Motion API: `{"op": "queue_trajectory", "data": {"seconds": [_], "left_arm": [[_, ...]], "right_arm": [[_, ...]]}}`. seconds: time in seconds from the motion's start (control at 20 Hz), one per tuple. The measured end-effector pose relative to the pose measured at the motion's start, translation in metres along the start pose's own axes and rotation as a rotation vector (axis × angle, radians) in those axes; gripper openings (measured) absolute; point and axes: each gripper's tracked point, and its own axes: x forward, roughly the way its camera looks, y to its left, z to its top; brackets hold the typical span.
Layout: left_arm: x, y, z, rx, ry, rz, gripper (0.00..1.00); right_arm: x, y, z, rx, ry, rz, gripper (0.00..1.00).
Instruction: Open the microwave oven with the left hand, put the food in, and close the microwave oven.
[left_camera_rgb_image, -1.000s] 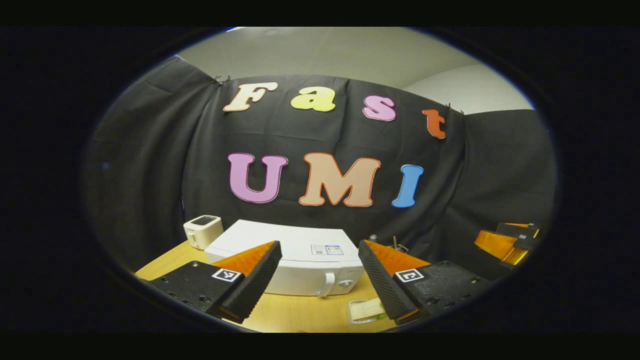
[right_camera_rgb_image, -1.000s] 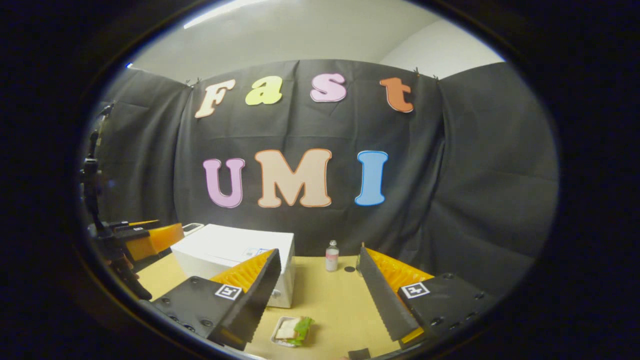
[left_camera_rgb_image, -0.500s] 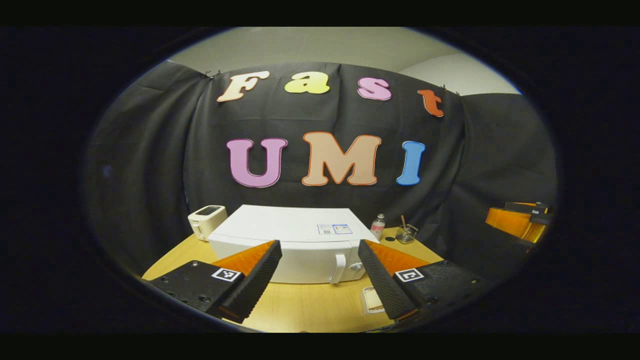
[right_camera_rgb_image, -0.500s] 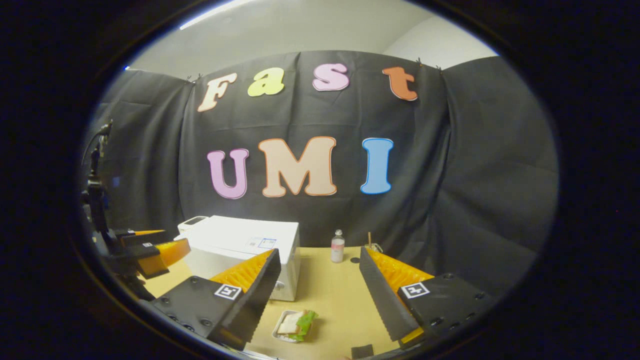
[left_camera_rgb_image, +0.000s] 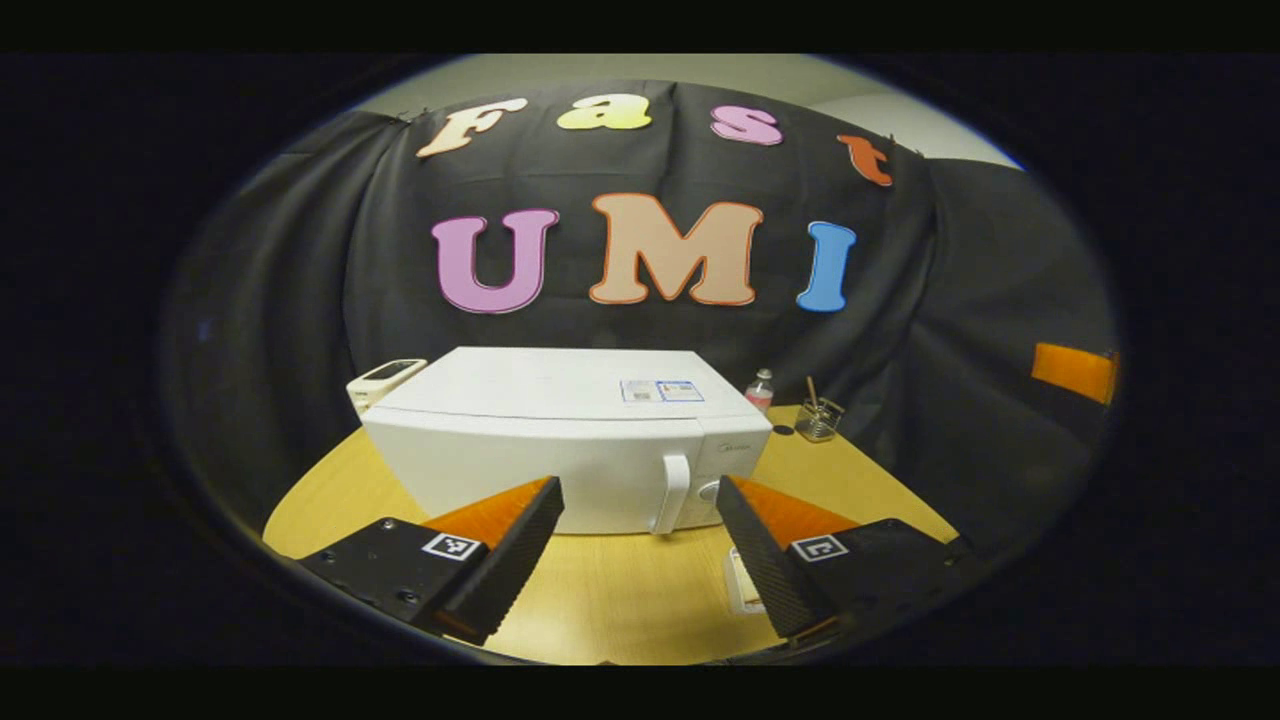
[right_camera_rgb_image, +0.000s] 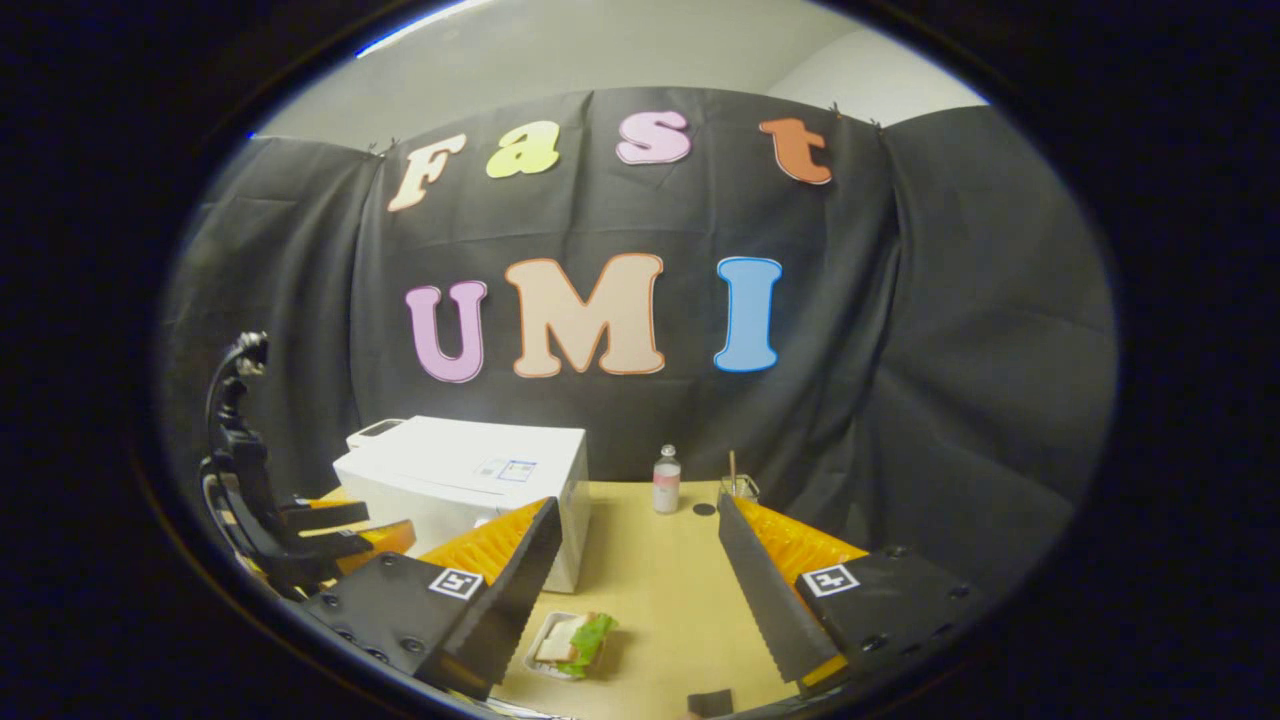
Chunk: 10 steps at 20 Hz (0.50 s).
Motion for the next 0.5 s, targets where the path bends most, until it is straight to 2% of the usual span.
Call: {"op": "queue_trajectory", "data": {"seconds": [0.3, 0.5], "left_arm": [[0.059, -0.024, -0.031, -0.033, 0.097, -0.045, 0.97], [0.093, -0.034, -0.047, -0.015, 0.148, -0.047, 0.88]], "right_arm": [[0.014, -0.02, -0.004, 0.027, 0.015, -0.005, 0.96], [0.023, -0.031, -0.009, 0.026, 0.036, -0.002, 0.96]]}}
